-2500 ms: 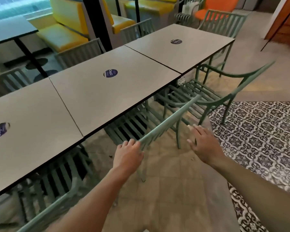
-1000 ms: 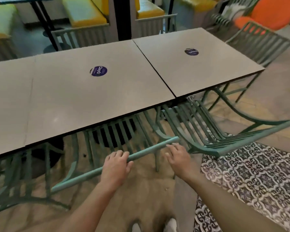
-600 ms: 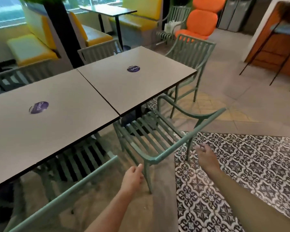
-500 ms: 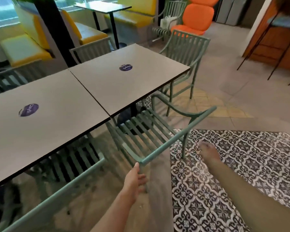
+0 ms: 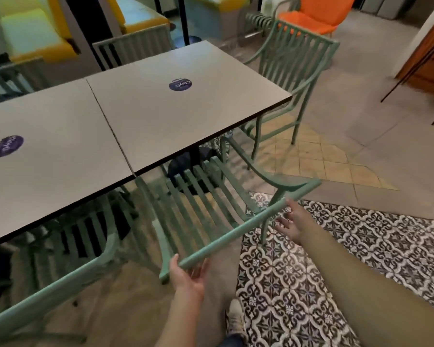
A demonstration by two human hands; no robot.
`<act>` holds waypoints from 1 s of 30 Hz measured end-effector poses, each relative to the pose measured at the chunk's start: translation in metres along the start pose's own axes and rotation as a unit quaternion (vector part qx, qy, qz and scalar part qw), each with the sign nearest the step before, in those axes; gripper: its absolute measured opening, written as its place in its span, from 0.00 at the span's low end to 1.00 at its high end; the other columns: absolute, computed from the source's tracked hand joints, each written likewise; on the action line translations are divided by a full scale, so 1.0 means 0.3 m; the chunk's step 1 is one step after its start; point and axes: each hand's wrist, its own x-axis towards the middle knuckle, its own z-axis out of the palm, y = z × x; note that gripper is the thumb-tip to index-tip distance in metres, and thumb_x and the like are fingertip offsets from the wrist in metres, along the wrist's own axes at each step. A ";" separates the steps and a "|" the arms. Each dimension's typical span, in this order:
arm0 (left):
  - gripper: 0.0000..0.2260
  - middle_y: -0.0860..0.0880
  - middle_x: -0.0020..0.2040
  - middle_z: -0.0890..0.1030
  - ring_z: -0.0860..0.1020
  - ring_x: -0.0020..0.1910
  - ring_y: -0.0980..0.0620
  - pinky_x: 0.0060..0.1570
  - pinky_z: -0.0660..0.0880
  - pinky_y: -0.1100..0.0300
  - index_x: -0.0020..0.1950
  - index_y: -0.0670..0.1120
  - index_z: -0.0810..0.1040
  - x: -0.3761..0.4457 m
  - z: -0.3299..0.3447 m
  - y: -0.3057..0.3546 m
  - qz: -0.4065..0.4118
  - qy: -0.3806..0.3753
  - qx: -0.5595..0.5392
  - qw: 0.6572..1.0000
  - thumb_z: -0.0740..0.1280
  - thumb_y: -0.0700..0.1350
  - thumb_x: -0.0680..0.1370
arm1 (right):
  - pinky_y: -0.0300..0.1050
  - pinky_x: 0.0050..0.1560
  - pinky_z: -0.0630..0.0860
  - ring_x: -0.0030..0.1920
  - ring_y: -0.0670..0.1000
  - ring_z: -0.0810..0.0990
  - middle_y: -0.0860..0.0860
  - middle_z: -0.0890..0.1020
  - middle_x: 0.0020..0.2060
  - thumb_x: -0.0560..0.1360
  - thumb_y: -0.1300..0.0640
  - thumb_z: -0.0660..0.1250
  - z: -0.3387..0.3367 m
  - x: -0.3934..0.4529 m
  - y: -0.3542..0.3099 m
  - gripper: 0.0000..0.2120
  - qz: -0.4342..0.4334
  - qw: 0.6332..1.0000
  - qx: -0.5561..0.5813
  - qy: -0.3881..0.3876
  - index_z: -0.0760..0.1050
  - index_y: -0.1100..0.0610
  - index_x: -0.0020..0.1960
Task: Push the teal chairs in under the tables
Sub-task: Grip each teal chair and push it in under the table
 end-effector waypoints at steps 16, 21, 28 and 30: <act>0.09 0.35 0.32 0.81 0.81 0.35 0.38 0.22 0.78 0.47 0.47 0.36 0.72 -0.030 0.065 -0.017 0.021 0.019 0.012 1.000 0.57 0.41 0.78 | 0.56 0.54 0.79 0.51 0.60 0.80 0.60 0.77 0.53 0.69 0.67 0.69 -0.002 0.344 -0.157 0.20 0.077 0.993 -0.053 0.073 0.70 0.63 0.59; 0.09 0.34 0.31 0.81 0.78 0.41 0.37 0.26 0.78 0.47 0.45 0.35 0.72 -0.053 0.159 -0.123 0.020 0.021 0.007 1.000 0.58 0.40 0.79 | 0.57 0.52 0.80 0.51 0.61 0.79 0.61 0.76 0.55 0.68 0.67 0.70 -0.078 0.398 -0.253 0.22 0.081 0.991 -0.060 0.086 0.70 0.62 0.61; 0.10 0.32 0.48 0.77 0.77 0.47 0.37 0.26 0.80 0.45 0.52 0.34 0.71 -0.006 0.313 -0.247 0.005 0.033 0.017 0.999 0.59 0.41 0.78 | 0.55 0.55 0.78 0.51 0.60 0.79 0.63 0.76 0.53 0.72 0.67 0.67 -0.155 0.482 -0.428 0.09 0.093 0.990 -0.062 0.082 0.68 0.63 0.48; 0.10 0.32 0.49 0.77 0.77 0.47 0.37 0.24 0.79 0.47 0.52 0.35 0.72 0.019 0.355 -0.279 0.007 0.031 0.018 0.999 0.60 0.42 0.78 | 0.54 0.55 0.78 0.47 0.59 0.79 0.62 0.76 0.50 0.73 0.67 0.65 -0.162 0.513 -0.474 0.07 0.092 0.991 -0.065 0.077 0.68 0.63 0.47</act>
